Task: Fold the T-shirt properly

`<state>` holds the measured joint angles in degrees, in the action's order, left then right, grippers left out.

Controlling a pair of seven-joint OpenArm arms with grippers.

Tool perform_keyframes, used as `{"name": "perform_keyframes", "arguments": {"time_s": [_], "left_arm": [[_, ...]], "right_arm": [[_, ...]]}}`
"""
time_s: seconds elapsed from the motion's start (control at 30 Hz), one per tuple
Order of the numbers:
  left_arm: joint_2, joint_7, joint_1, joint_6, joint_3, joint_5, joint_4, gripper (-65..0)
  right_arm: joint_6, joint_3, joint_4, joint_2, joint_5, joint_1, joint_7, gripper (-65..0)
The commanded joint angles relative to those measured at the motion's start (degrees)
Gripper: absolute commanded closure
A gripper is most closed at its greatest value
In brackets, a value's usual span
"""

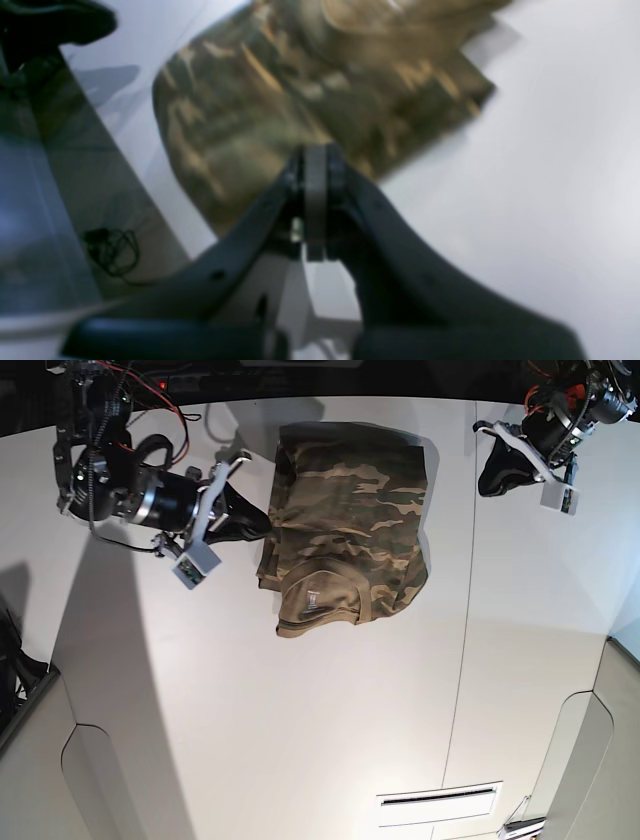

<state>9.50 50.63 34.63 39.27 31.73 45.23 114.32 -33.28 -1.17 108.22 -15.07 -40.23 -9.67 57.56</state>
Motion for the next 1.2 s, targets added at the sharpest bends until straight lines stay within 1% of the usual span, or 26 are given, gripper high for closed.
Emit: {"name": "perform_keyframes", "arguments": {"time_s": [0.0, 0.1, 0.2, 0.33, 0.43, 0.5, 0.57, 0.63, 0.7, 0.73, 0.8, 0.87, 0.93, 1.0, 1.07, 1.17], "left_arm": [[0.37, -0.44, 1.84, 0.44, 0.61, 0.85, 0.90, -2.4], [0.37, 1.09, 5.77, 0.44, 0.61, 0.83, 0.90, -2.4], [0.37, 1.68, 10.08, 0.44, 0.61, -0.11, 0.90, -2.4], [0.39, 2.19, 16.20, 0.42, 0.61, -3.13, 0.90, -2.4], [1.03, 2.32, 20.57, 0.44, 0.52, -3.37, 0.83, -2.4], [2.84, 1.99, 22.77, 0.46, -0.11, -3.30, 0.76, -2.4], [5.77, 1.92, 24.79, 0.73, -1.46, -4.37, 0.48, -2.4], [8.70, 1.90, 26.75, 0.73, -3.58, -8.35, -0.20, -2.4], [10.60, 1.53, 28.26, 0.66, -6.34, -12.00, -1.53, -2.4], [11.08, 0.70, 28.65, -0.59, -7.91, -12.68, -2.62, -2.4], [11.50, -1.03, 28.59, -4.44, -11.52, -14.12, -5.84, -2.4], [11.50, -3.02, 27.47, -6.82, -16.06, -17.97, -10.01, -2.4], [11.50, -4.20, 25.46, -9.33, -20.96, -22.43, -15.47, -2.4], [11.50, -4.87, 22.84, -12.79, -25.64, -25.38, -21.77, -2.4], [11.43, -5.90, 19.32, -15.98, -29.79, -26.75, -28.41, -2.4], [11.06, -5.81, 13.16, -19.02, -35.52, -29.35, -37.99, -2.4]], "right_arm": [[-0.37, 1.36, 1.38, -1.51, -2.40, -1.27, -0.48, 0.0], [-0.37, 4.98, 1.70, -4.76, -6.78, -5.44, 1.57, 0.0], [-0.42, 8.20, 1.70, -6.93, -10.51, -9.51, 4.81, 0.0], [-0.42, 10.45, 1.70, -10.36, -12.20, -15.89, 5.49, 0.0], [-0.42, 10.43, 1.70, -13.64, -12.31, -20.90, 5.51, 0.0], [-0.42, 10.43, 1.70, -14.73, -12.31, -24.57, 5.55, 0.0], [-0.44, 10.40, 1.62, -14.69, -12.26, -28.44, 5.99, 0.0], [-0.42, 10.01, 1.27, -14.43, -12.26, -32.24, 5.90, 0.0], [-0.42, 8.98, 0.39, -14.43, -11.47, -35.30, 5.90, 0.0], [-0.42, 8.33, -0.22, -14.43, -9.97, -36.22, 5.90, 0.0], [-0.37, 6.58, -2.21, -14.43, -5.92, -37.40, 5.90, 0.0], [-0.04, 4.42, -5.27, -14.40, -2.82, -38.03, 5.86, 0.0], [0.55, 1.79, -9.73, -14.40, -1.64, -38.12, 5.14, 0.0], [0.52, -1.33, -14.67, -14.40, 0.02, -37.75, 2.14, 0.0], [0.66, -4.92, -19.63, -14.32, 3.82, -36.28, -1.55, 0.0], [3.82, -9.33, -27.19, -12.94, 10.97, -32.13, -2.47, 0.0]]}}
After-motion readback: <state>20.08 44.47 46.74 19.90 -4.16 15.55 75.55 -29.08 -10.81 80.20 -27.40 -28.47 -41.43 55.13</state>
